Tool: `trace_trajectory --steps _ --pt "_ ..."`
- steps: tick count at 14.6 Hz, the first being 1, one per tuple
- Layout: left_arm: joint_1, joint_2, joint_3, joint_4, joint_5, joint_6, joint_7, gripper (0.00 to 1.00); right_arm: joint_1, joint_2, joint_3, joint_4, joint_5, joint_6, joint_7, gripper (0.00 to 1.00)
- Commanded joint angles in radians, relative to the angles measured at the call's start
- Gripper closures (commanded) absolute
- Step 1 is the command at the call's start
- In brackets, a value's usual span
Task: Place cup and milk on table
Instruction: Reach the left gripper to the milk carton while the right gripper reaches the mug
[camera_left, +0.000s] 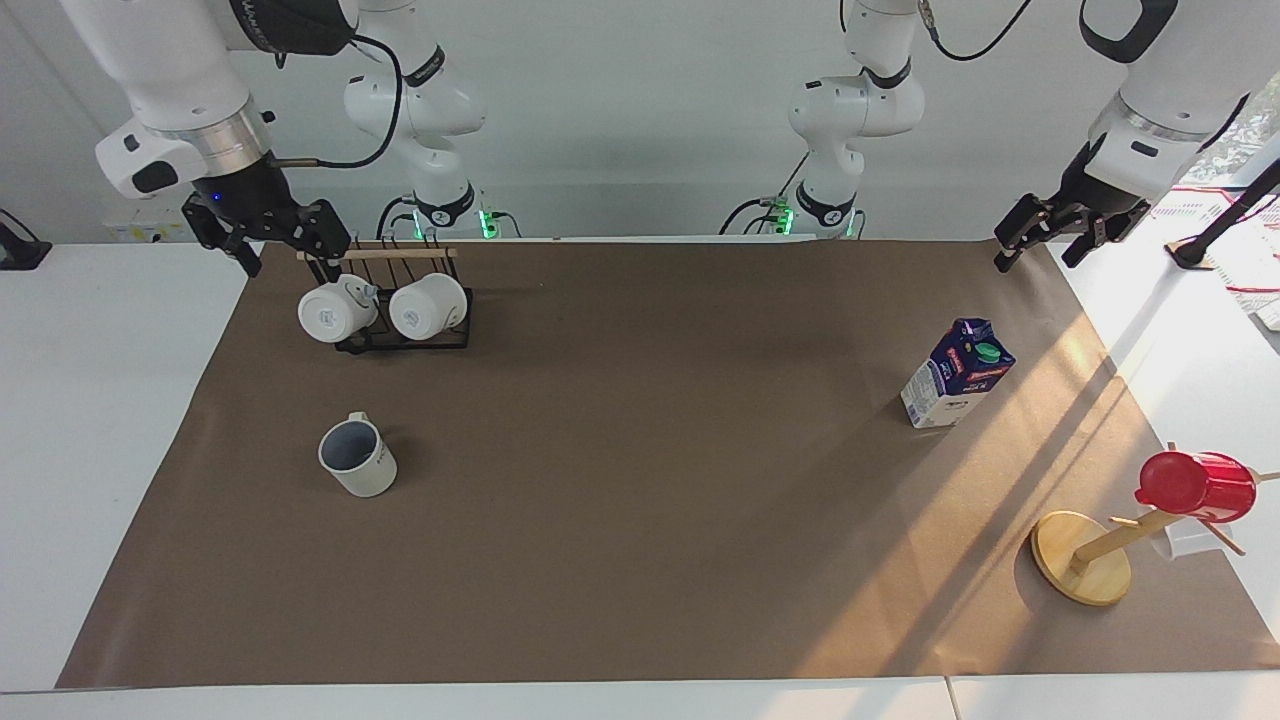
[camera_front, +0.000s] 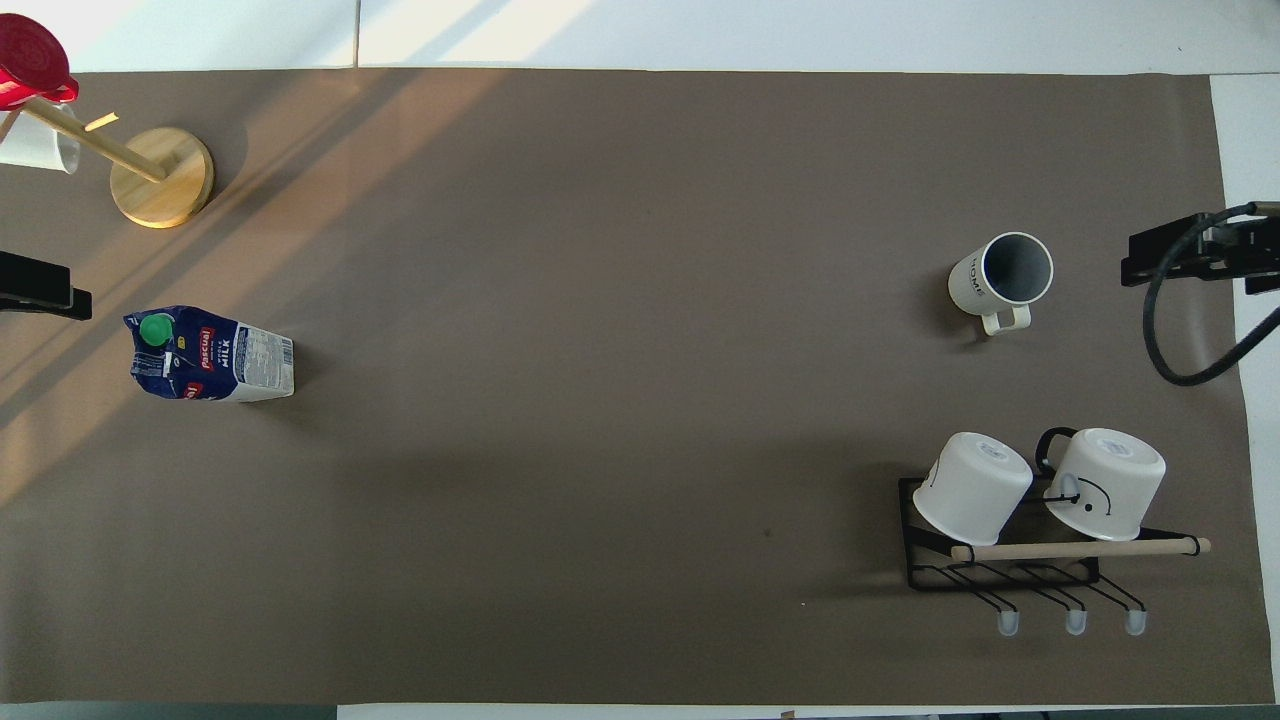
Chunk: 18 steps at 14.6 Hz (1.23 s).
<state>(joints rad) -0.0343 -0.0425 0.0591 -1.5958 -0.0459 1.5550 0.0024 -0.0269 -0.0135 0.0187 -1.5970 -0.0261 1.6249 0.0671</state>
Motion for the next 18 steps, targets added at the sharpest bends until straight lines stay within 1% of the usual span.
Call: trace_trajectory --steps 1,2,3,4,6,8,9,11,14,16,17,18 --pt "-0.006 -0.049 0.001 -0.076 0.026 0.052 0.011 0.0 -0.056 -0.043 0.003 -0.159 0.012 0.136 -0.195 0.0" --pt "-0.006 -0.057 0.002 -0.104 0.024 0.091 0.01 0.0 -0.086 -0.028 0.003 -0.191 0.014 0.191 -0.273 0.0" --pt "-0.006 -0.066 0.002 -0.121 0.024 0.105 0.008 0.0 -0.117 0.005 0.004 -0.22 0.026 0.26 -0.336 0.0" --pt "-0.004 -0.069 0.001 -0.127 0.024 0.109 0.008 0.0 -0.129 0.047 0.004 -0.222 0.055 0.324 -0.41 0.0" --pt "-0.009 -0.071 0.001 -0.136 0.024 0.117 0.007 0.0 -0.14 0.108 0.004 -0.242 0.067 0.407 -0.454 0.0" --pt "-0.01 -0.08 0.002 -0.159 0.024 0.128 0.008 0.0 -0.142 0.161 0.004 -0.297 0.09 0.556 -0.507 0.0" --pt "-0.009 -0.091 0.002 -0.191 0.024 0.16 0.008 0.0 -0.14 0.19 0.006 -0.308 0.092 0.605 -0.515 0.0" --pt "-0.009 -0.103 0.002 -0.258 0.024 0.227 -0.002 0.0 -0.139 0.234 0.007 -0.307 0.115 0.639 -0.518 0.0" --pt "-0.009 -0.106 0.001 -0.347 0.024 0.318 -0.007 0.0 -0.136 0.237 0.007 -0.342 0.123 0.673 -0.544 0.0" --pt "-0.009 -0.105 0.001 -0.4 0.024 0.365 -0.009 0.0 -0.131 0.289 0.007 -0.342 0.14 0.714 -0.546 0.0" --pt "-0.009 -0.103 0.001 -0.427 0.024 0.388 -0.009 0.0 -0.128 0.299 0.007 -0.336 0.14 0.722 -0.546 0.03" --pt "-0.006 -0.1 0.002 -0.447 0.026 0.423 -0.009 0.0 -0.128 0.299 0.009 -0.334 0.14 0.721 -0.546 0.16"
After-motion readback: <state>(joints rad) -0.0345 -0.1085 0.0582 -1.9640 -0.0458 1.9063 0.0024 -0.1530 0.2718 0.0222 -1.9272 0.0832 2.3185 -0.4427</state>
